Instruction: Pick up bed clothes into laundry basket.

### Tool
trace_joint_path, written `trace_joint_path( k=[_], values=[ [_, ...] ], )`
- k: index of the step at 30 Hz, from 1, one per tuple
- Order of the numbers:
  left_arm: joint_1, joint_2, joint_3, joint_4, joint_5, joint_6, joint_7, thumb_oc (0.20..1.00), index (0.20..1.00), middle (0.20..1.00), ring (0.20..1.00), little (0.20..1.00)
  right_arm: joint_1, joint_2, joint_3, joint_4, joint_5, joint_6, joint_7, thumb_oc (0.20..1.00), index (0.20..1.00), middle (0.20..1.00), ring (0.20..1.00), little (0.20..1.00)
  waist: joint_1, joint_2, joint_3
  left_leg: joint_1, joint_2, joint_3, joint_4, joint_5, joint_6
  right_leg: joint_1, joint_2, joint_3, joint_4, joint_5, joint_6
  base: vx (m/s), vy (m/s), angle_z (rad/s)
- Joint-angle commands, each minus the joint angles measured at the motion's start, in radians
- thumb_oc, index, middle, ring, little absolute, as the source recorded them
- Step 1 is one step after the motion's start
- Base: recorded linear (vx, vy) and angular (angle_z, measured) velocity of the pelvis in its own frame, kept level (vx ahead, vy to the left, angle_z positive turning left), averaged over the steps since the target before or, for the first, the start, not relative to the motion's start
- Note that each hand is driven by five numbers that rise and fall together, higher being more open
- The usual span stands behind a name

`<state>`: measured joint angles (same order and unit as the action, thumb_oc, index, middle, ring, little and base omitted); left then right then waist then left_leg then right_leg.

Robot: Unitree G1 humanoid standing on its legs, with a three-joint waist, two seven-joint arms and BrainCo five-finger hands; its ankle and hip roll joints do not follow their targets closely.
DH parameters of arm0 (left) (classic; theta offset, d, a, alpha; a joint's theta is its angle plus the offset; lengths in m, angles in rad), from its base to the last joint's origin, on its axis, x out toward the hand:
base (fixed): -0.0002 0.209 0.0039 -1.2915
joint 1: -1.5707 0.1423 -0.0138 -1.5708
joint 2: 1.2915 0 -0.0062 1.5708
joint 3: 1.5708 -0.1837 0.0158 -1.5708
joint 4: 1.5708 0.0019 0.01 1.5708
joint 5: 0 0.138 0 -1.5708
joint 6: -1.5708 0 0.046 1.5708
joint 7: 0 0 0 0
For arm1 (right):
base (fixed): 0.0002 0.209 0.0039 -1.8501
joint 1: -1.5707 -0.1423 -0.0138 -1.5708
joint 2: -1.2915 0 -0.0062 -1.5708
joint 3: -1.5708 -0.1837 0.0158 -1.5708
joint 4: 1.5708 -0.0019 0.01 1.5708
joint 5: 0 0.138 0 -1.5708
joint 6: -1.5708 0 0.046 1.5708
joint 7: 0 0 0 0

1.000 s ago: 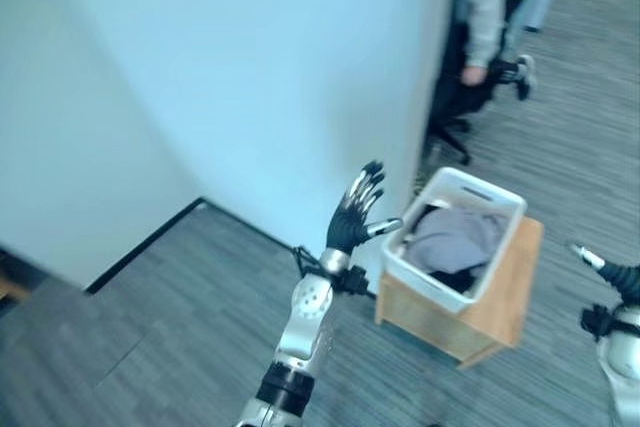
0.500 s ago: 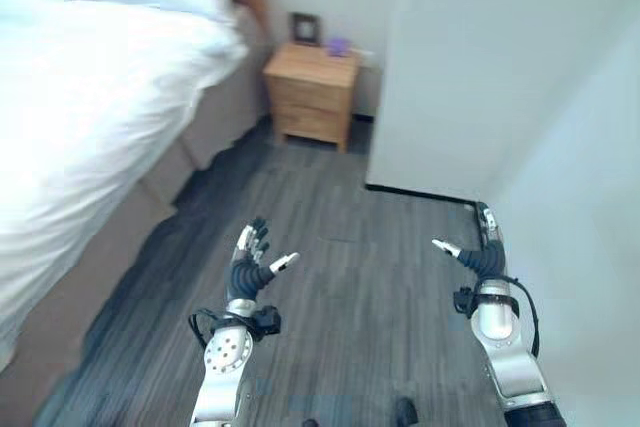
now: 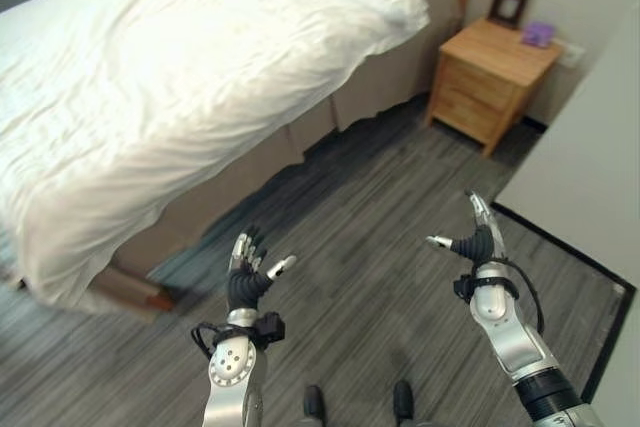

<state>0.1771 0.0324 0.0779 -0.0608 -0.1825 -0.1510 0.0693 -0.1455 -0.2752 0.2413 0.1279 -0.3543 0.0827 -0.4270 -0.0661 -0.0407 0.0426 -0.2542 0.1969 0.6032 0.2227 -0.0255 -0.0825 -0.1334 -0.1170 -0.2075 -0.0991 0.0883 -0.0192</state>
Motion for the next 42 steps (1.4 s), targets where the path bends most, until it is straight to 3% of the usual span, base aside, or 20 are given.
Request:
trace_joint_path(
  k=[1,3,7,10,11,12,13,14,15,16,20,21,24,26,27,29,31,34,37,42],
  values=[
    [-0.013,0.034,0.042,-0.026,-0.023,-0.067,-0.015,1.0,1.0,1.0,1.0,1.0,-0.04,0.009,-0.019,-0.01,-0.05,-0.021,0.038,1.0,1.0,1.0,1.0,1.0,0.01,0.03,-0.023,0.158,0.046,0.1,-0.032,-0.034,0.009,0.116,-0.093,-0.208,0.012,-0.084,0.096,0.21,0.009,0.95],
    [0.026,0.039,0.048,-0.011,-0.027,-0.072,-0.027,1.0,1.0,1.0,1.0,1.0,-0.007,0.037,-0.011,-0.032,-0.024,-0.023,0.07,1.0,1.0,1.0,1.0,1.0,0.01,0.041,-0.028,0.26,0.012,0.083,-0.175,0.005,0.02,0.173,-0.084,-0.241,0.012,-0.08,0.109,0.18,0.086,1.05],
    [-0.004,0.031,0.044,0.023,-0.047,-0.068,-0.054,1.0,1.0,1.0,1.0,1.0,0.022,0.071,-0.03,-0.031,0.025,-0.045,0.086,1.0,1.0,1.0,1.0,1.0,0.018,0.033,-0.039,0.28,-0.013,0.039,-0.276,0.049,0.035,0.224,-0.101,-0.3,0.014,-0.086,0.134,0.12,0.161,0.81],
    [-0.016,0.038,0.028,0.001,-0.054,-0.053,-0.067,1.0,1.0,1.0,1.0,1.0,0.035,0.109,-0.034,-0.066,0.085,-0.075,0.121,1.0,1.0,1.0,1.0,1.0,0.027,0.028,-0.025,0.296,-0.03,-0.009,-0.31,0.045,0.054,0.183,-0.172,-0.316,0.228,-0.112,0.18,0.08,0.212,0.82],
    [-0.02,0.039,0.025,0.0,-0.059,-0.05,-0.067,1.0,1.0,1.0,1.0,1.0,0.036,0.117,-0.035,-0.073,0.098,-0.08,0.124,1.0,1.0,1.0,1.0,1.0,0.028,0.029,-0.02,0.287,-0.027,-0.02,-0.31,0.041,0.055,0.156,-0.193,-0.295,0.285,-0.101,0.183,-0.02,0.106,0.64],
    [-0.031,0.041,0.003,0.015,-0.062,-0.046,-0.067,1.0,1.0,1.0,1.0,1.0,0.035,0.152,-0.036,-0.082,0.159,-0.101,0.132,1.0,1.0,1.0,1.0,1.0,0.03,0.027,-0.019,0.261,-0.028,-0.06,-0.31,0.037,0.055,0.073,-0.191,-0.189,0.34,-0.107,0.174,0.02,0.13,0.54],
    [-0.03,0.043,-0.013,0.022,-0.059,-0.043,-0.07,1.0,1.0,1.0,1.0,1.0,0.039,0.165,-0.033,-0.079,0.177,-0.108,0.137,1.0,1.0,1.0,1.0,1.0,0.023,0.029,-0.016,0.26,-0.032,-0.084,-0.31,0.033,0.051,0.051,-0.155,-0.119,0.328,-0.14,0.161,0.02,0.08,0.93],
    [-0.03,0.043,-0.013,0.022,-0.059,-0.043,-0.07,1.0,1.0,1.0,1.0,1.0,0.039,0.165,-0.033,-0.079,0.177,-0.109,0.137,1.0,1.0,1.0,1.0,1.0,0.027,0.031,-0.02,0.254,-0.028,-0.081,-0.31,0.036,0.05,0.043,-0.151,-0.116,0.326,-0.136,0.157,0.13,0.043,0.85],
    [-0.034,0.047,-0.053,0.035,-0.05,-0.033,-0.084,1.0,1.0,1.0,1.0,1.0,0.044,0.176,-0.02,-0.093,0.206,-0.121,0.141,1.0,1.0,1.0,1.0,1.0,0.011,0.031,-0.017,0.253,-0.042,-0.133,-0.31,0.025,0.04,0.01,-0.082,0.038,0.261,-0.175,0.14,0.15,0.012,0.87],
    [-0.034,0.042,-0.061,0.043,-0.047,-0.029,-0.09,1.0,1.0,1.0,1.0,1.0,0.037,0.18,-0.012,-0.095,0.211,-0.123,0.145,1.0,1.0,1.0,1.0,1.0,0.011,0.031,-0.021,0.248,-0.046,-0.146,-0.31,0.028,0.04,0.006,-0.068,0.076,0.224,-0.16,0.128,0.22,0.009,0.85],
    [-0.055,0.032,-0.094,0.127,-0.04,-0.022,-0.095,1.0,1.0,1.0,1.0,1.0,0.004,0.188,0.001,-0.08,0.229,-0.13,0.152,1.0,1.0,1.0,1.0,1.0,-0.016,0.016,-0.026,0.264,-0.075,-0.196,-0.31,-0.008,0.037,-0.035,0.01,0.196,0.083,-0.056,0.091,0.23,-0.081,0.76],
    [-0.071,0.028,-0.105,0.156,-0.033,-0.017,-0.09,1.0,1.0,1.0,1.0,1.0,-0.014,0.178,0.004,-0.084,0.217,-0.129,0.151,1.0,1.0,1.0,1.0,1.0,-0.031,0.013,-0.029,0.295,-0.1,-0.223,-0.31,-0.044,0.036,-0.075,0.055,0.215,0.039,0.008,0.06,0.37,-0.124,0.59],
    [-0.08,0.016,-0.087,0.165,-0.019,-0.023,-0.074,1.0,1.0,1.0,1.0,1.0,-0.046,0.144,0.024,-0.086,0.187,-0.128,0.133,1.0,1.0,1.0,1.0,1.0,-0.036,0.014,-0.043,0.353,-0.139,-0.25,-0.31,-0.086,0.039,-0.022,0.06,0.214,0.012,0.014,0.016,0.38,-0.121,0.35],
    [-0.079,0.006,-0.079,0.17,-0.018,-0.024,-0.069,1.0,1.0,1.0,1.0,1.0,-0.062,0.131,0.032,-0.081,0.179,-0.122,0.133,1.0,1.0,1.0,1.0,1.0,-0.037,0.02,-0.038,0.384,-0.148,-0.243,-0.268,-0.114,0.031,0.013,0.062,0.213,0.012,0.005,0.01,0.28,-0.189,-0.05],
    [-0.098,-0.002,-0.064,0.17,-0.026,-0.023,-0.056,1.0,1.0,1.0,1.0,1.0,-0.094,0.103,0.034,-0.081,0.157,-0.115,0.124,1.0,1.0,1.0,1.0,1.0,-0.03,-0.003,-0.01,0.291,-0.136,-0.263,0.035,-0.181,0.02,0.071,0.03,0.184,0.012,-0.003,0.009,0.21,-0.299,-0.1],
    [-0.155,0.0,-0.053,0.191,-0.03,-0.028,-0.041,1.0,1.0,1.0,1.0,1.0,-0.131,0.073,0.024,-0.071,0.131,-0.108,0.102,1.0,1.0,1.0,1.0,1.0,-0.036,-0.029,0.009,0.136,-0.088,-0.261,0.298,-0.129,-0.025,0.101,0.005,0.137,0.012,-0.013,-0.001,0.16,-0.306,0.18],
    [-0.19,0.003,-0.051,0.214,-0.028,-0.03,-0.03,1.0,1.0,1.0,1.0,1.0,-0.147,0.063,0.017,-0.062,0.121,-0.102,0.096,1.0,1.0,1.0,1.0,1.0,-0.046,-0.029,0.015,0.057,-0.05,-0.257,0.398,-0.117,-0.035,0.109,0.008,0.105,0.012,-0.022,-0.009,0.1,-0.115,0.71],
    [-0.196,-0.005,-0.05,0.22,-0.02,-0.035,-0.016,1.0,1.0,1.0,1.0,1.0,-0.156,0.048,0.004,-0.067,0.109,-0.081,0.093,1.0,1.0,1.0,1.0,1.0,-0.049,-0.015,0.015,0.028,-0.049,-0.218,0.299,-0.143,0.002,0.154,0.013,0.102,0.012,-0.054,-0.011,0.24,0.024,0.19],
    [-0.115,-0.015,-0.042,0.139,-0.013,-0.045,-0.007,1.0,1.0,1.0,1.0,1.0,-0.138,0.028,0.029,-0.05,0.06,-0.076,0.097,1.0,1.0,1.0,1.0,1.0,-0.035,0.031,0.019,0.126,-0.036,-0.16,-0.044,-0.032,0.023,0.18,0.013,0.107,0.012,-0.082,0.002,0.22,0.201,-0.21],
    [-0.06,-0.021,-0.019,0.139,-0.033,-0.039,-0.025,1.0,1.0,1.0,1.0,1.0,-0.203,0.004,0.074,0.047,-0.001,-0.062,0.062,1.0,1.0,1.0,1.0,1.0,-0.013,0.046,0.019,0.16,0.019,-0.165,-0.22,0.049,0.011,0.235,-0.035,0.08,0.012,-0.129,0.042,0.18,0.239,-0.21]
  ],
)
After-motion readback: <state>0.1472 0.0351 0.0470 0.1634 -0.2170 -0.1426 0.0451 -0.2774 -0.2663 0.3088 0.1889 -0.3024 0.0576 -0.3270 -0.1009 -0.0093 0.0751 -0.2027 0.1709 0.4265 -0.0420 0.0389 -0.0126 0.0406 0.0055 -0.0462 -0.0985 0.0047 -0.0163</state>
